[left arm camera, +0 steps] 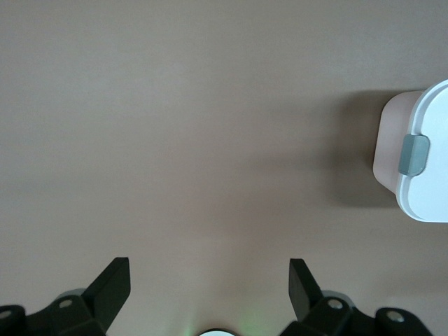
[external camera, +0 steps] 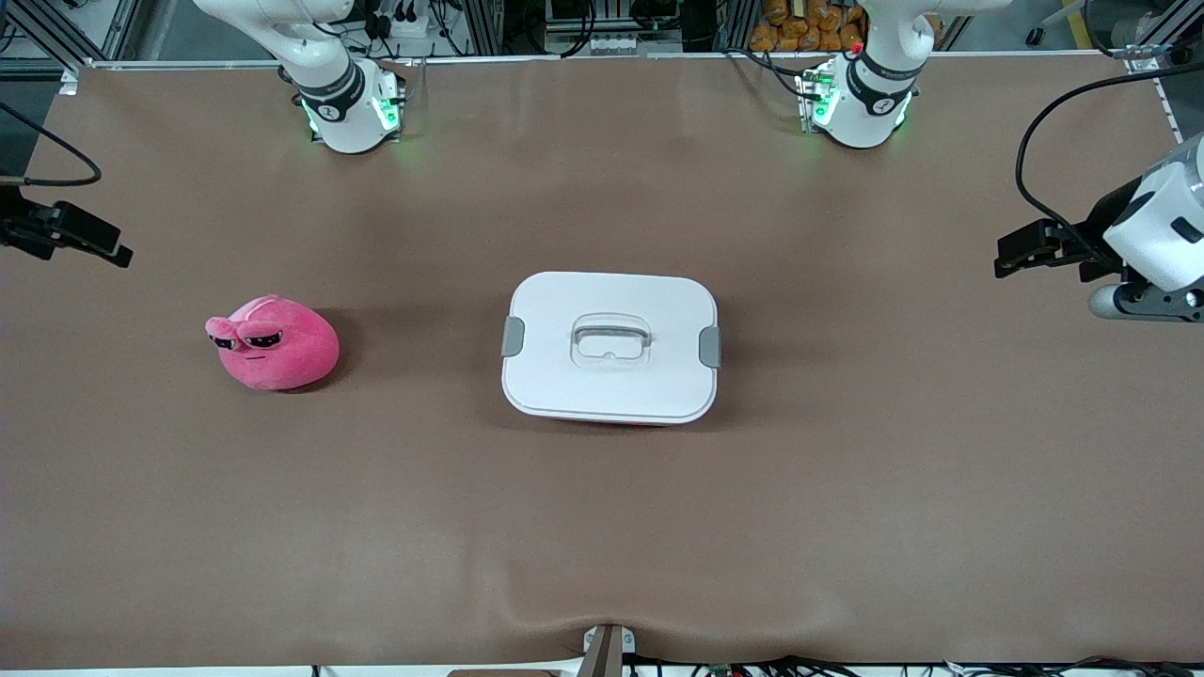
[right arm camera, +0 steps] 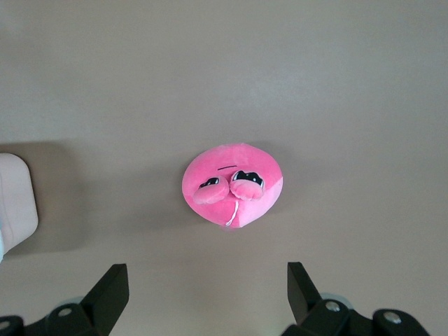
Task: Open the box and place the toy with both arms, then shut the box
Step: 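Move the left and right grippers out from rest toward the table, then reach the right gripper to the pink plush while the left gripper reaches the lid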
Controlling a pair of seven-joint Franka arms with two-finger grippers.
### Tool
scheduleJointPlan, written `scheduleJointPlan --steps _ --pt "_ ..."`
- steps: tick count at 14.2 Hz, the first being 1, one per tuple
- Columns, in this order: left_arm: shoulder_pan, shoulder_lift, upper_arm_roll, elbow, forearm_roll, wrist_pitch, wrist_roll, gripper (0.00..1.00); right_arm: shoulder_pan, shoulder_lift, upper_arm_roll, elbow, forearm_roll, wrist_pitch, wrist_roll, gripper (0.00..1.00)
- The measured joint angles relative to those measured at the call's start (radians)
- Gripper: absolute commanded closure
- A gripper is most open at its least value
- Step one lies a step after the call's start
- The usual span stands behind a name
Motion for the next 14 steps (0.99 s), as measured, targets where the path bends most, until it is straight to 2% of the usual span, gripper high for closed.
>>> scheduleJointPlan --steps 7,14 --pt "-0.065 0.065 -0.012 0.001 -0.044 0.058 -0.241 0.00 0.001 0.028 0.004 0.000 0.000 0.001 0.000 0.00" --pt "-0.168 0.109 -0.016 0.002 -0.071 0.090 -0.603 0.00 0.006 0.052 0.006 0.000 0.000 0.002 -0.001 0.00"
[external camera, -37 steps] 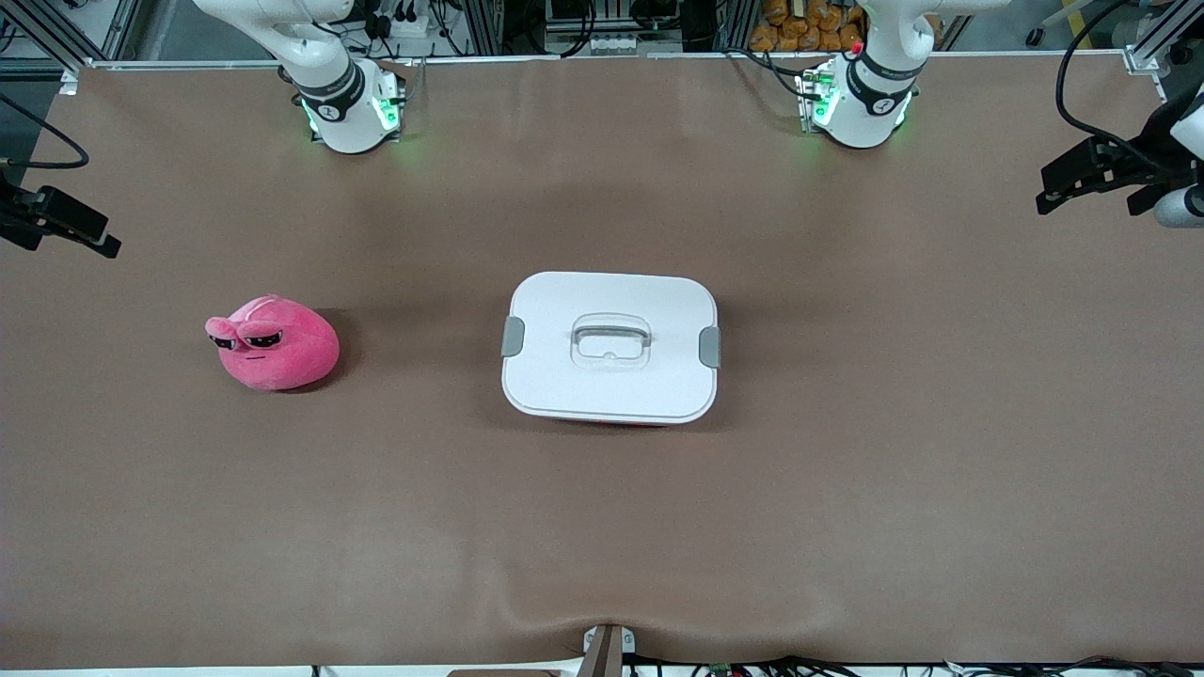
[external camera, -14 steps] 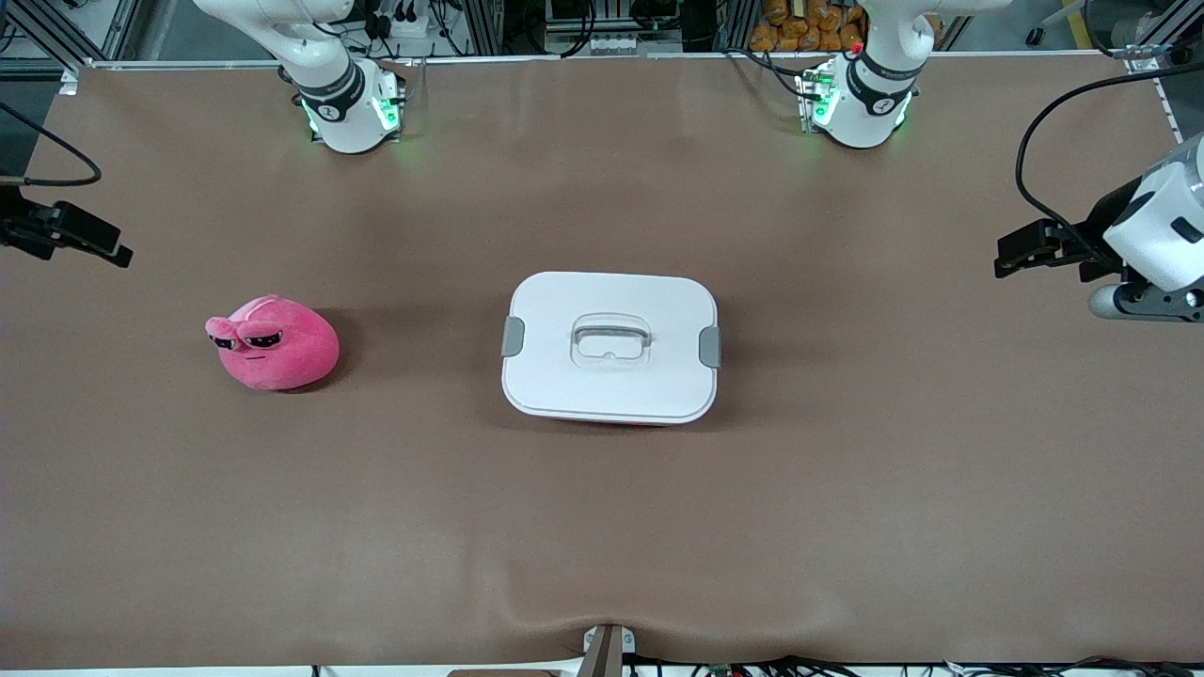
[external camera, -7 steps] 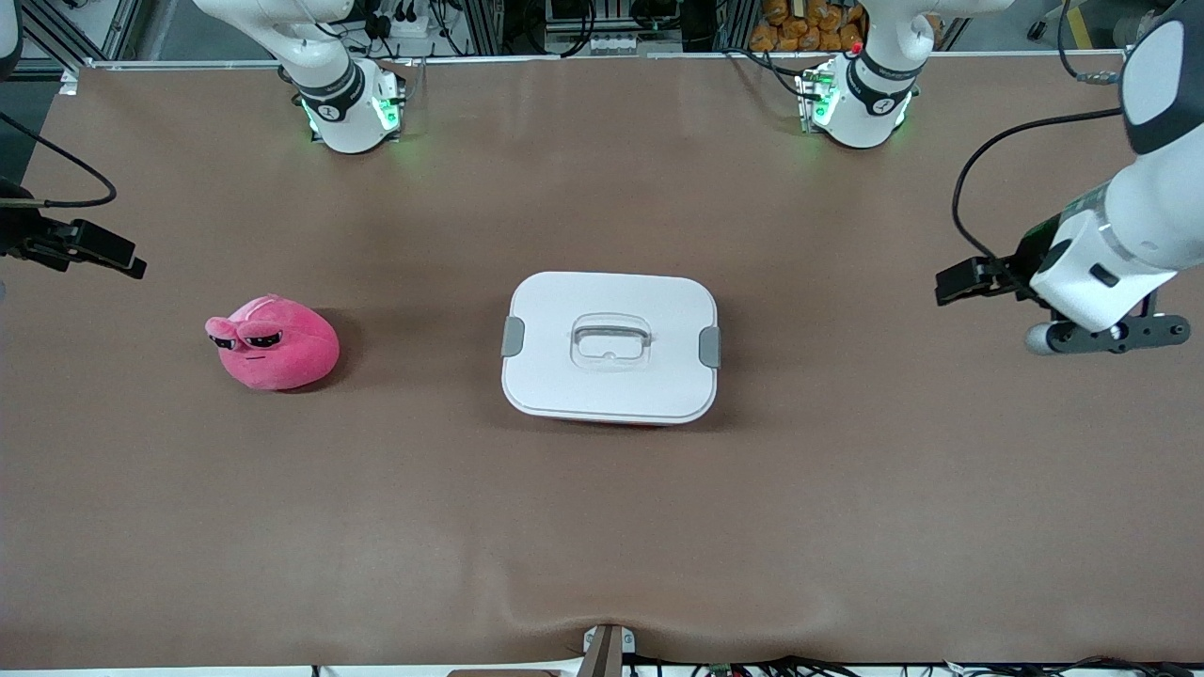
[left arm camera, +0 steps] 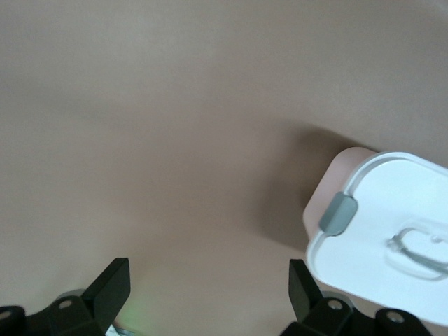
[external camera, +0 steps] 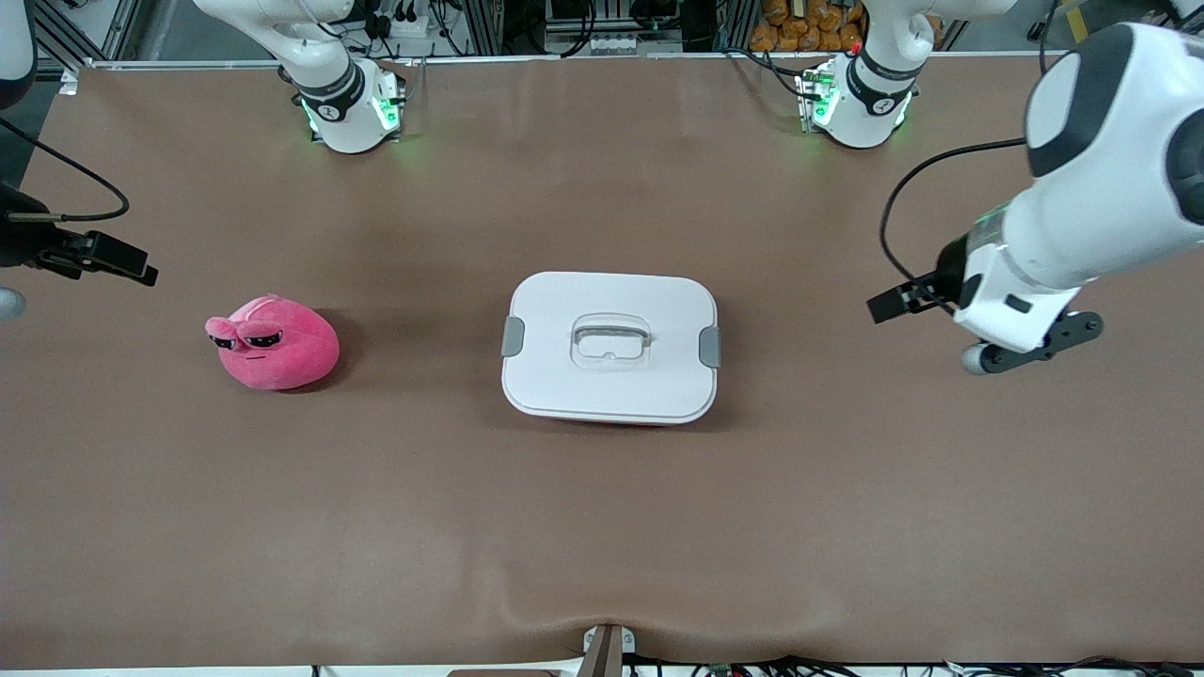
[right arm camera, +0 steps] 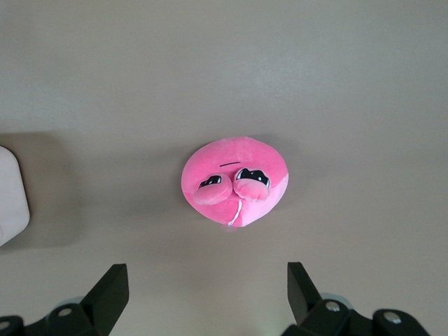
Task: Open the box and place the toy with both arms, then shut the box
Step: 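Reach the right gripper to the pink plush while the left gripper reaches the lid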
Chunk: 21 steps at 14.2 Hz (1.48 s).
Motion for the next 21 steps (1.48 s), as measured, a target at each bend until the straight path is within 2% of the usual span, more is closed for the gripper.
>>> scheduleJointPlan --steps 4,8,12,15,21 --pt "-0.033 0.017 -0.001 0.001 -0.008 0.036 -0.163 0.00 0.007 0.025 0.000 -0.001 0.000 0.012 -0.003 0.00" --pt "-0.080 0.035 -0.001 0.001 -0.019 0.079 -0.331 0.00 0.048 0.106 0.000 -0.003 -0.011 0.018 -0.003 0.00" --pt "-0.149 0.060 -0.002 0.001 -0.020 0.130 -0.579 0.00 0.107 0.123 0.000 -0.025 -0.011 0.016 -0.009 0.00" --pt "-0.200 0.085 -0.002 0.001 -0.020 0.184 -0.740 0.00 0.112 0.123 -0.006 -0.070 -0.013 0.064 -0.151 0.00" --pt "-0.263 0.132 -0.002 0.001 -0.020 0.271 -1.018 0.00 0.088 0.123 -0.022 -0.243 -0.013 0.257 -0.510 0.00"
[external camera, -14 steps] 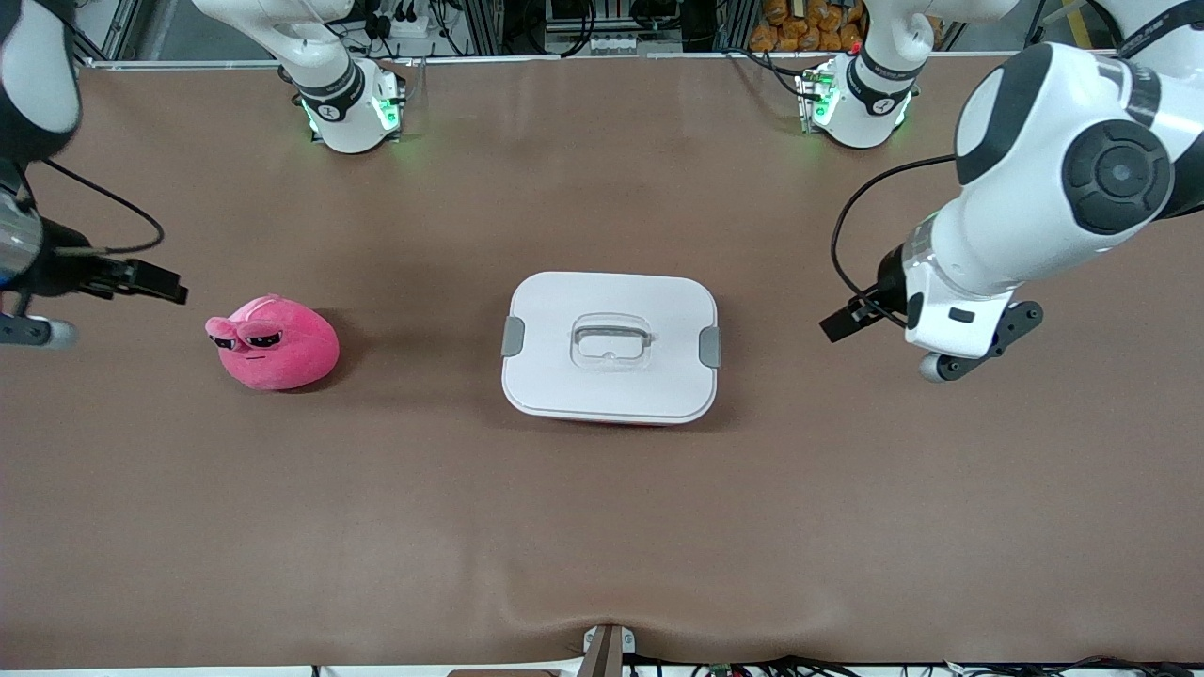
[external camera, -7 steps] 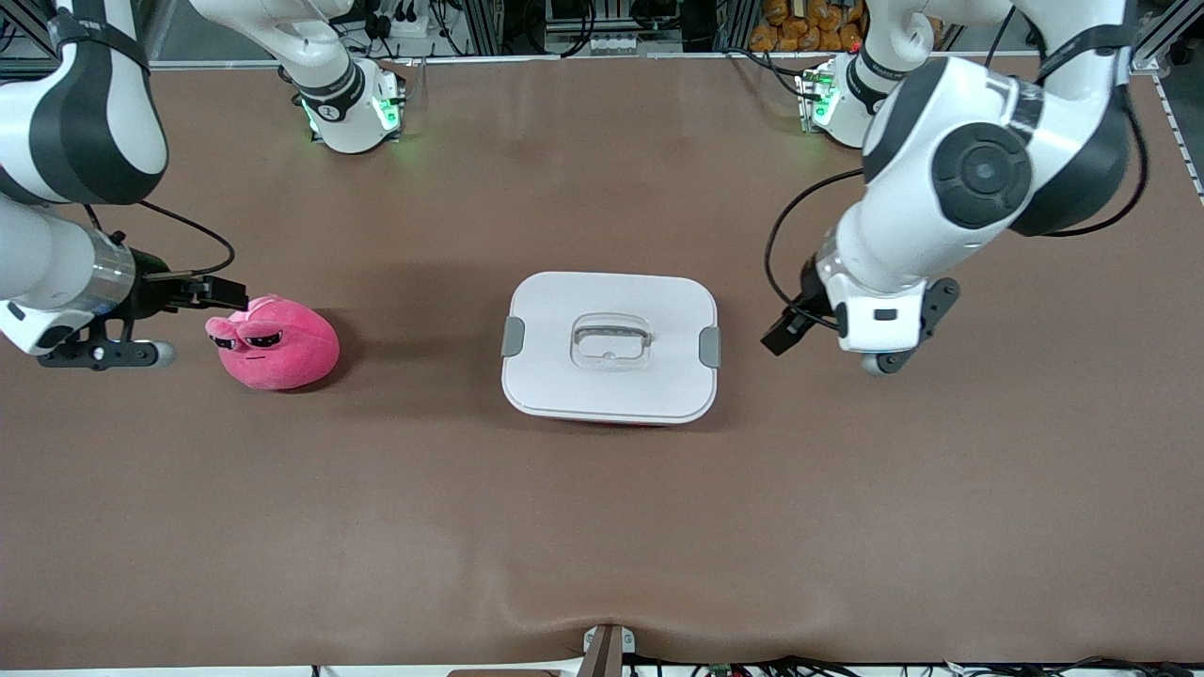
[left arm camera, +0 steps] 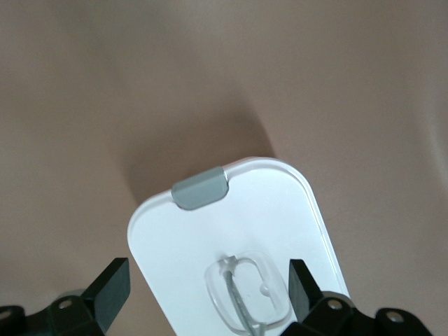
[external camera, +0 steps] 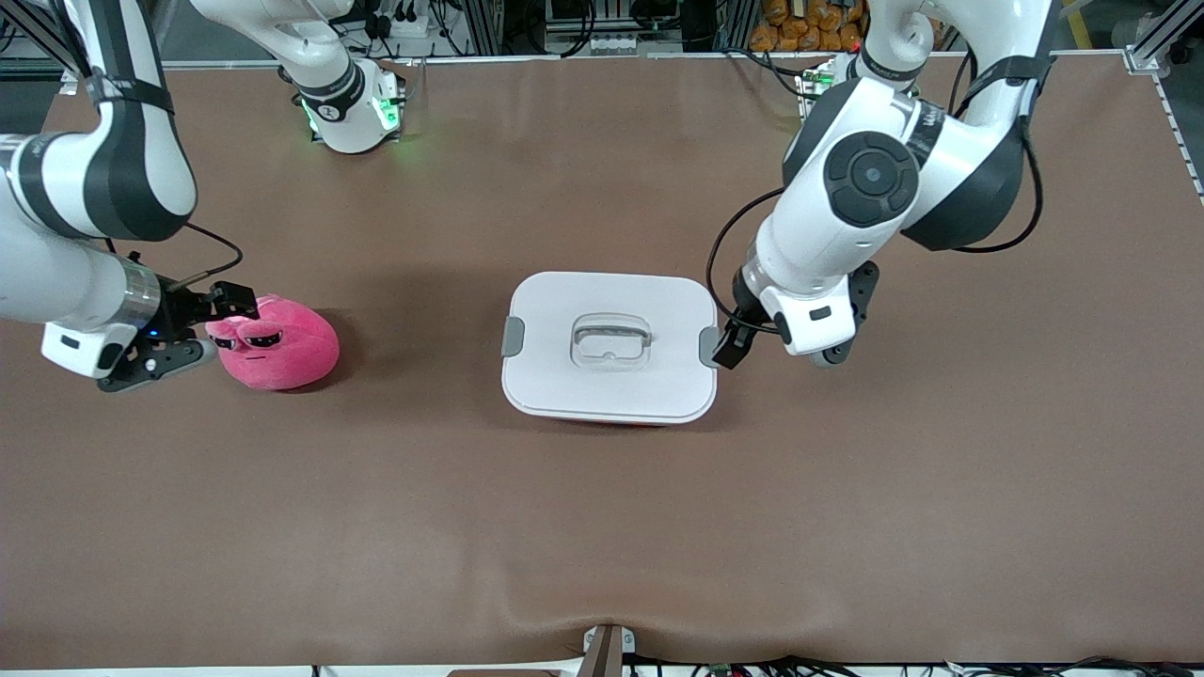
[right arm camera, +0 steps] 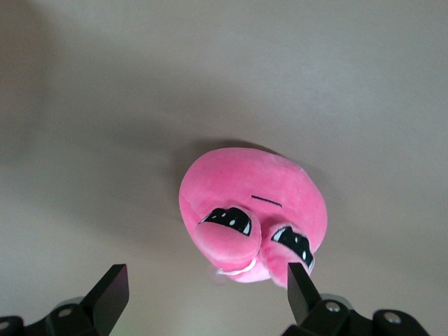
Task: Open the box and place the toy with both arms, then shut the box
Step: 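Reach the right gripper to the pink plush while the left gripper reaches the lid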
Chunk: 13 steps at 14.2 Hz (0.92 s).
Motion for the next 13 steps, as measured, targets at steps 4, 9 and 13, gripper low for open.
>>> scheduleJointPlan --steps 4,9,13 --pt "-0.056 0.041 0.000 0.000 0.000 0.038 -0.123 0.00 -0.011 -0.002 -0.001 -0.050 0.000 0.014 -0.241 0.00" --pt "-0.125 0.092 0.001 0.000 0.000 0.120 -0.278 0.00 -0.010 -0.003 0.001 -0.106 0.000 0.056 -0.534 0.00" --pt "-0.167 0.133 0.001 0.001 0.034 0.164 -0.380 0.00 -0.010 -0.002 0.001 -0.131 0.000 0.105 -0.797 0.00"
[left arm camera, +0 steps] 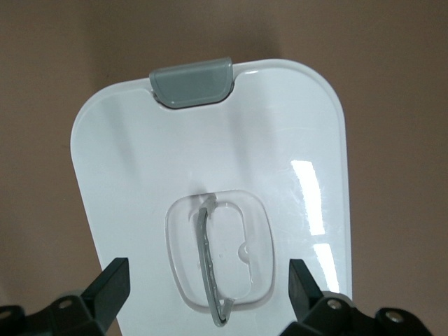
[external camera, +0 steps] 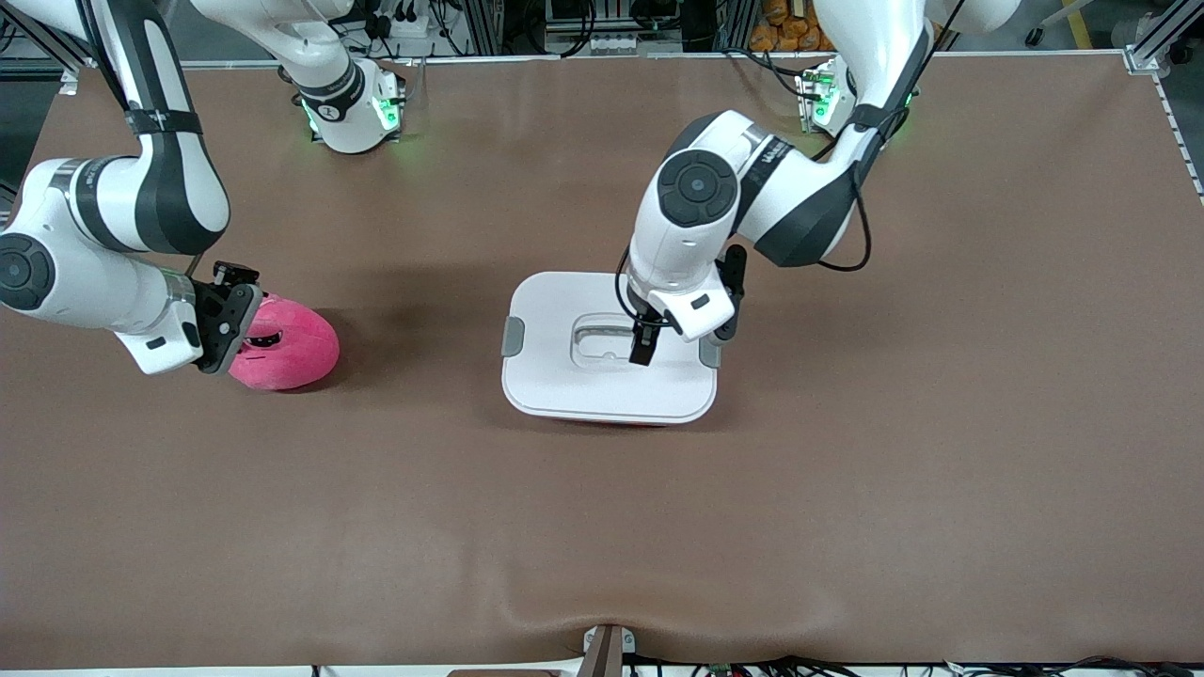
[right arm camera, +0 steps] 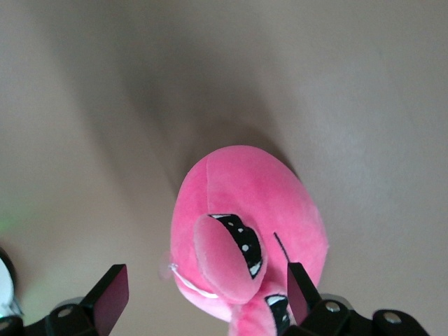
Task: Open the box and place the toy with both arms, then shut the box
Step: 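Reach the right gripper to the pink plush while the left gripper reaches the lid, then grasp the plush with the right gripper while the left gripper grasps the handle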
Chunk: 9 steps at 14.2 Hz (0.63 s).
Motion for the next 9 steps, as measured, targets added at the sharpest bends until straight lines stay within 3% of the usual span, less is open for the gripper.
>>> scheduleJointPlan --steps 4,9 --pt "-0.027 0.041 0.000 0.000 0.016 0.026 -0.077 0.00 0.000 0.005 0.000 -0.046 0.000 0.111 -0.194 0.00" --pt "-0.032 0.076 0.000 0.001 0.017 0.081 -0.148 0.00 0.000 0.030 -0.001 -0.098 0.000 0.167 -0.246 0.00"
